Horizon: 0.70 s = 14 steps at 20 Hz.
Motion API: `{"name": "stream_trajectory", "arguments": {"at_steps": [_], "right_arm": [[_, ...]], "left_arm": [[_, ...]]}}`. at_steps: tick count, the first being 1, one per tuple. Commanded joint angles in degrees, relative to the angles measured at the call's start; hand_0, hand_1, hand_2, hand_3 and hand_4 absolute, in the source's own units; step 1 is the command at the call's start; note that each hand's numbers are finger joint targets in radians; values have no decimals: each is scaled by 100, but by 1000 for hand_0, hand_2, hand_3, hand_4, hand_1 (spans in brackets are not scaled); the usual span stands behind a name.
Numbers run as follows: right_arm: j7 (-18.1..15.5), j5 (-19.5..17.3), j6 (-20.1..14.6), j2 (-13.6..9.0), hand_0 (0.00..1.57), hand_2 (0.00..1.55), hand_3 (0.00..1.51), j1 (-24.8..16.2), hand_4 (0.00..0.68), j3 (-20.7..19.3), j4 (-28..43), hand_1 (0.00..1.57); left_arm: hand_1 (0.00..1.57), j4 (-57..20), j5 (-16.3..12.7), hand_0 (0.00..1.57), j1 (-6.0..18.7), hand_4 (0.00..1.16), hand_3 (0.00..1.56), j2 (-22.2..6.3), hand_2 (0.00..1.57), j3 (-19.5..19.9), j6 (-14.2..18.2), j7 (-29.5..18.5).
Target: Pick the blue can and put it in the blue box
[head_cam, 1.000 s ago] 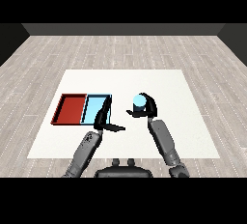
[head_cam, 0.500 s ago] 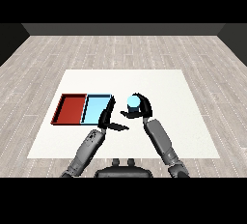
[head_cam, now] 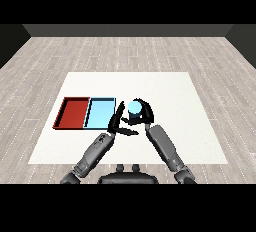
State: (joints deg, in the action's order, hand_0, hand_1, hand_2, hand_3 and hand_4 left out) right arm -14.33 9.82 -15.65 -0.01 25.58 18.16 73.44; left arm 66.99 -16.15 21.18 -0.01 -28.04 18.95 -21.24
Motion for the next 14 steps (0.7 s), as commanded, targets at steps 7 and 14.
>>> {"name": "stream_trajectory", "arguments": {"at_steps": [7, 14], "right_arm": [[227, -1, 168, -30, 1432, 1463, 1379, 319, 559, -238, 54, 1432], [-104, 29, 271, 1, 1430, 1457, 1374, 243, 552, -96, -211, 1430]], "left_arm": [[0, -499, -472, 0, 218, 0, 0, 1, 0, -234, 149, -351], [0, -546, -466, 0, 547, 0, 0, 1, 0, -193, 213, 0]]}}
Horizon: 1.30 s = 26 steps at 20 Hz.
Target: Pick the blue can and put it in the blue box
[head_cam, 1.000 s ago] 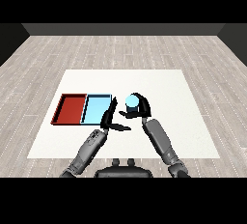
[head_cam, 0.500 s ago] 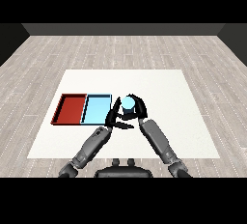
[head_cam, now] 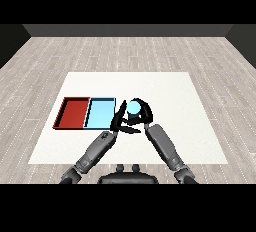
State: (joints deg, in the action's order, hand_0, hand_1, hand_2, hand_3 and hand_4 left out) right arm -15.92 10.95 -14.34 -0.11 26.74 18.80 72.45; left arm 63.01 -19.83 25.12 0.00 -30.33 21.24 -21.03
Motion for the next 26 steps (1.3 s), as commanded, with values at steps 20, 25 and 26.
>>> {"name": "stream_trajectory", "arguments": {"at_steps": [20, 25, 26], "right_arm": [[-5, 293, -605, 10, 1438, 1447, 1350, 201, 501, 909, -19, 1438], [72, 374, -890, 6, 1444, 1443, 1358, 339, 504, 1121, 58, 1444], [40, 364, -736, 5, 1453, 1455, 1365, 371, 498, 1029, -6, 1453]], "left_arm": [[0, -500, -490, 0, 705, 0, 0, -2, 0, -544, 397, -100], [0, -569, -375, 0, 680, 465, 0, -7, 0, -703, 1176, 156], [0, -447, -1062, 0, 807, 605, 0, -8, 0, -1064, 1471, 8]]}}
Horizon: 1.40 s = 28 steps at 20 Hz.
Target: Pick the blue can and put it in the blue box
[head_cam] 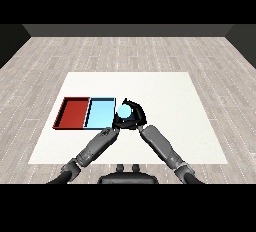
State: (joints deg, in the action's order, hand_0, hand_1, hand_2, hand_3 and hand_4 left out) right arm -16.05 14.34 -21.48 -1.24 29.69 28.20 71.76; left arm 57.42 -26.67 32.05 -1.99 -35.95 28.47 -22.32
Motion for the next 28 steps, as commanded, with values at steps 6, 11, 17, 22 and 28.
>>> {"name": "stream_trajectory", "arguments": {"at_steps": [6, 11, 17, 22, 28], "right_arm": [[120, 76, 9, 116, 1426, 1461, 1378, -140, 529, 139, 261, 1426], [-41, 237, 231, 116, 1426, 1459, 1379, 12, 534, -210, 3, 1426], [-11, 218, -171, 119, 1097, 1188, 1033, 10, 400, 93, -10, 1097], [315, -413, 4, 120, 0, 0, 0, -36, 0, -134, 89, 0], [354, -600, 250, 123, 0, 0, 0, -76, 0, -358, 152, 0]], "left_arm": [[1571, -433, -251, 1571, 287, 1134, 1472, 191, 1571, -261, 821, 252], [1571, -600, -90, 1571, 561, 1137, 1462, 189, 1553, 105, 681, 390], [1571, -28, 446, 1571, -130, 1140, 1464, 191, 1554, 63, 943, 186], [1571, -207, 313, 1571, 173, 1138, 1466, 194, 1559, 167, 853, 297], [1571, 245, 571, 1571, -349, 1143, 1480, 196, 1569, 225, 837, 353]]}}
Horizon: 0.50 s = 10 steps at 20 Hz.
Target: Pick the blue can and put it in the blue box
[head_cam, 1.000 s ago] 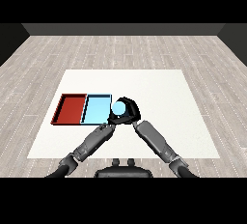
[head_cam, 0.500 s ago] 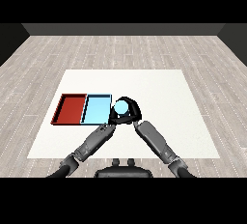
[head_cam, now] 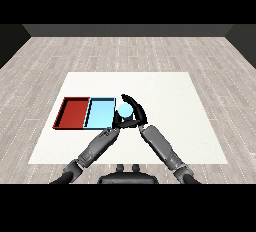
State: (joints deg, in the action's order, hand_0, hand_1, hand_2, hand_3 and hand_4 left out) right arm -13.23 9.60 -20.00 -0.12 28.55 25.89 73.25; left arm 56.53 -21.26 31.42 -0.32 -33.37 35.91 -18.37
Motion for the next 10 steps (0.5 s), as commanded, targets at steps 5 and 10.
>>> {"name": "stream_trajectory", "arguments": {"at_steps": [5, 10], "right_arm": [[138, -142, -275, 8, 0, 0, 0, 122, 0, -337, 72, 0], [12, 736, 456, -141, 0, 0, 0, -462, 0, -1042, 761, 0]], "left_arm": [[1571, 98, -114, 1571, 143, 1149, 1493, 31, 1571, -303, 451, 97], [1571, 82, -143, 1571, -327, 1142, 1490, 32, 1571, 123, 54, -129]]}}
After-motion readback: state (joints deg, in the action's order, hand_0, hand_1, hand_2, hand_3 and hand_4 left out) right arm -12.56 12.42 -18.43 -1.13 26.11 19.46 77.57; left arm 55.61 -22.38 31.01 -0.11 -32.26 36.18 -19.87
